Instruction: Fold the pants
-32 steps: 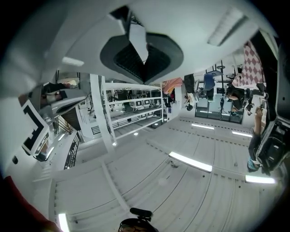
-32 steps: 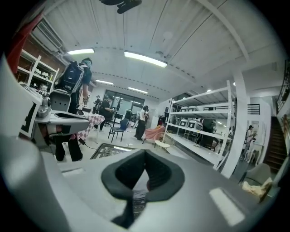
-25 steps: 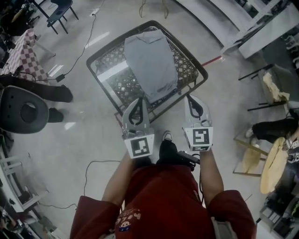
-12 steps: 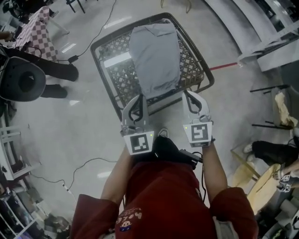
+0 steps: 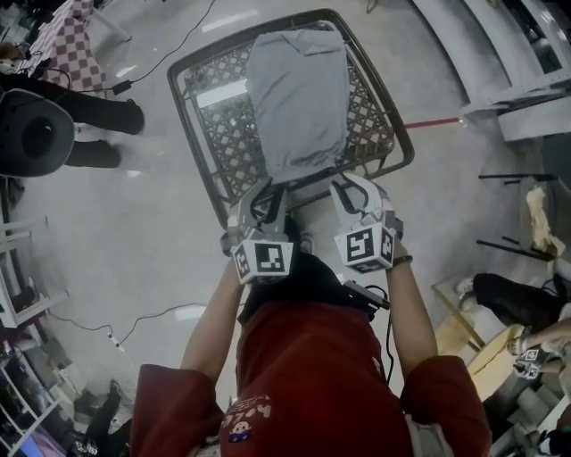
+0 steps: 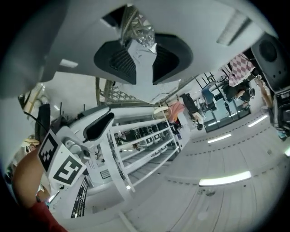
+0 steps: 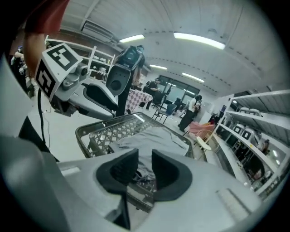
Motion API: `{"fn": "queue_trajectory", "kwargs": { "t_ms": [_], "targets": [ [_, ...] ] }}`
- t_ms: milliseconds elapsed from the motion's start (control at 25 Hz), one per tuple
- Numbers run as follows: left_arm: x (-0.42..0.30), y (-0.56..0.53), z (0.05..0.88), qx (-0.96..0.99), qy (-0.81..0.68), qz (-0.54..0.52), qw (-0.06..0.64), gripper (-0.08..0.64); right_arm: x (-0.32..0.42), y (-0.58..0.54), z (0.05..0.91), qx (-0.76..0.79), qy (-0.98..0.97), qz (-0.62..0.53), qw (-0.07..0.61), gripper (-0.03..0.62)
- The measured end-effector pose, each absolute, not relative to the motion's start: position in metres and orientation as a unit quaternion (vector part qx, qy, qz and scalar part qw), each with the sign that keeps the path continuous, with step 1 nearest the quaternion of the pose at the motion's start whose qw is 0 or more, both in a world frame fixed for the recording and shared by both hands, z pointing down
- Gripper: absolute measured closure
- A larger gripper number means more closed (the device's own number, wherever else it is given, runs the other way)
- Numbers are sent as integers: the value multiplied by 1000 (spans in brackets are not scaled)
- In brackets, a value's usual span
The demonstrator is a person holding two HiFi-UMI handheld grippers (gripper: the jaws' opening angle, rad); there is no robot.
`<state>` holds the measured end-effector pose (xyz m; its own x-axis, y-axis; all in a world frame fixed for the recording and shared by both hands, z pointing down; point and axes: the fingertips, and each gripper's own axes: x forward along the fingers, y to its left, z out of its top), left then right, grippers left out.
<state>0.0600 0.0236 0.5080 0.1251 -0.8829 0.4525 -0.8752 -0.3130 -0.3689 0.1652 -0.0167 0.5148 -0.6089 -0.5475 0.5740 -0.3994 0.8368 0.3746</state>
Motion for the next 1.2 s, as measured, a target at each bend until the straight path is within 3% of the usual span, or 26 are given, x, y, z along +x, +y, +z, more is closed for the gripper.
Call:
{"fn": "queue_trajectory", "kwargs": {
  "t_ms": [80, 360, 760, 1080, 1200],
  "targets": [
    [60, 21, 532, -757, 557, -342, -12, 381, 162, -17, 538, 230, -886, -108, 387, 462],
    [59, 21, 597, -763, 480, -431, -39, 331, 160, -19, 602, 139, -859, -139, 473, 381],
    [55, 13, 658, -771, 384, -504, -68, 311, 143, -30, 656, 41, -815, -200, 543, 371],
    [55, 4, 687, -782, 326, -524, -89, 311, 146, -33, 694, -35, -788, -175, 589, 371],
    [55, 1, 688, -786, 314, -524, -96, 315, 148, -32, 698, -44, -788, -153, 595, 403]
  ]
}}
